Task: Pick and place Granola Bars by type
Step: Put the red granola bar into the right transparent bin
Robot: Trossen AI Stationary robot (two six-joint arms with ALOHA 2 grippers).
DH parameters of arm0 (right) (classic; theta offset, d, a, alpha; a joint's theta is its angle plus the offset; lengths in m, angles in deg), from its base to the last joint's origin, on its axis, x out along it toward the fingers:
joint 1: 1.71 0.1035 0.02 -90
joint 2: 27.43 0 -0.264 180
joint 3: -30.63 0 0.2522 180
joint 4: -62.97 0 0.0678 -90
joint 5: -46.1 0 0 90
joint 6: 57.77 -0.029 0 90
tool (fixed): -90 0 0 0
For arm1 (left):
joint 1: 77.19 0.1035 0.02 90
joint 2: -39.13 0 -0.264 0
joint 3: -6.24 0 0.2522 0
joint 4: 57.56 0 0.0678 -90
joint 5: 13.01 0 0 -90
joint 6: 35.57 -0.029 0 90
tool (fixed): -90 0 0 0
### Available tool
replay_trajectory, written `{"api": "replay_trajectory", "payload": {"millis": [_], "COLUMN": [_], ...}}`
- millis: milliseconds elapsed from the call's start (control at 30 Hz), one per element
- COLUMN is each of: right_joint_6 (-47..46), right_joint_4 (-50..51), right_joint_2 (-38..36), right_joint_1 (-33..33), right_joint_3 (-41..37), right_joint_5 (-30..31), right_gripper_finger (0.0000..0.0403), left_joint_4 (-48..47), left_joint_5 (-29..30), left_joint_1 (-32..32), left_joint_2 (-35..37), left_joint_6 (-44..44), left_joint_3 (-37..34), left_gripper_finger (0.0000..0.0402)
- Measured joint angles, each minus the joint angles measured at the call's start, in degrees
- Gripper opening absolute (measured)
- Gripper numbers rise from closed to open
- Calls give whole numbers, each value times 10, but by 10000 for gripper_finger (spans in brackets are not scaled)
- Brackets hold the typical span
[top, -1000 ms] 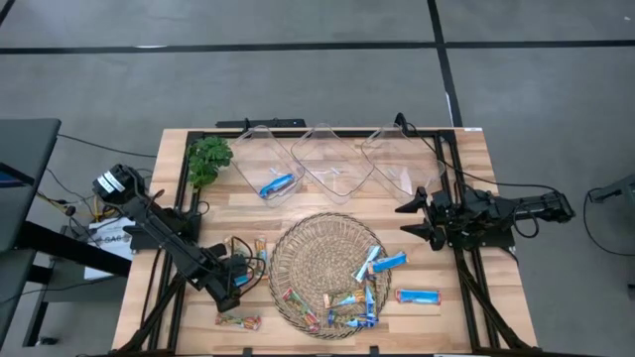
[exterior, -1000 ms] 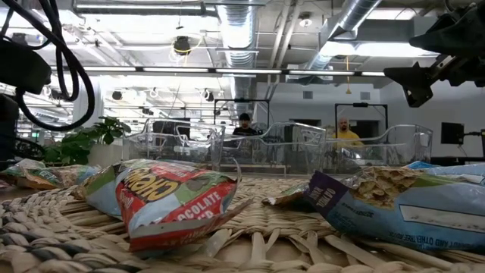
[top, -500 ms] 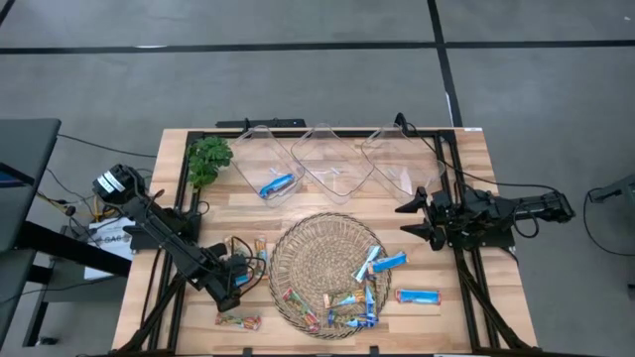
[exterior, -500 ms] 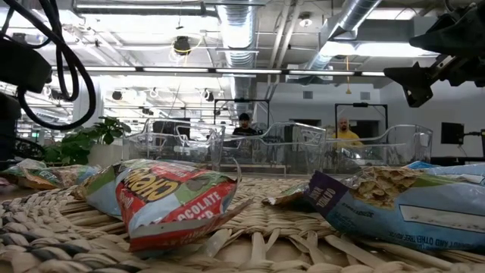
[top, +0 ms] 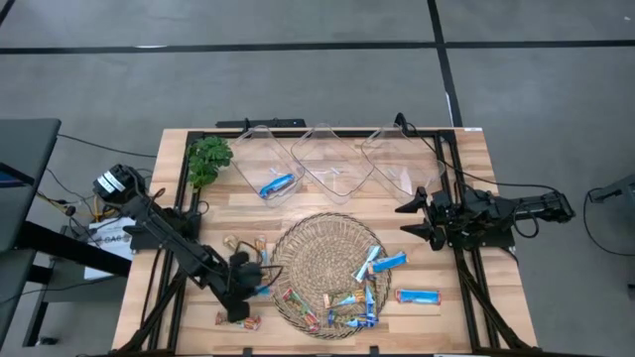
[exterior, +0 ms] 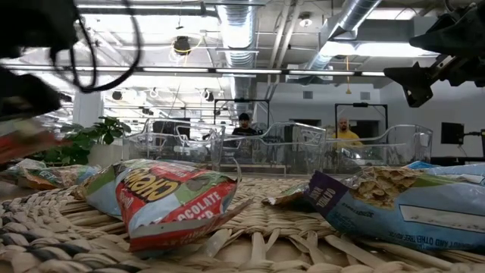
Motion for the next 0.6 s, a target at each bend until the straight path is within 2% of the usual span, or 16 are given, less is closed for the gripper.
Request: {"api": "replay_trajectory", "payload": {"millis": [167, 333, 600], "right_joint_6": [0, 0, 0], "right_joint_4": [0, 0, 0], "right_joint_2": [0, 0, 0], "right_joint_1": [0, 0, 0], "right_joint_3": [0, 0, 0], "right_joint_5": [0, 0, 0], "right_gripper_finger": [280, 280, 280], "left_joint_4": [79, 214, 423], "left_joint_5": [61, 105, 104], "left_joint_1": [53, 119, 229], "left_joint_2": [0, 0, 0], "left_joint_6": [-100, -215, -353], "left_joint_3": [0, 0, 0], "left_gripper_finger": [20, 20, 20]}}
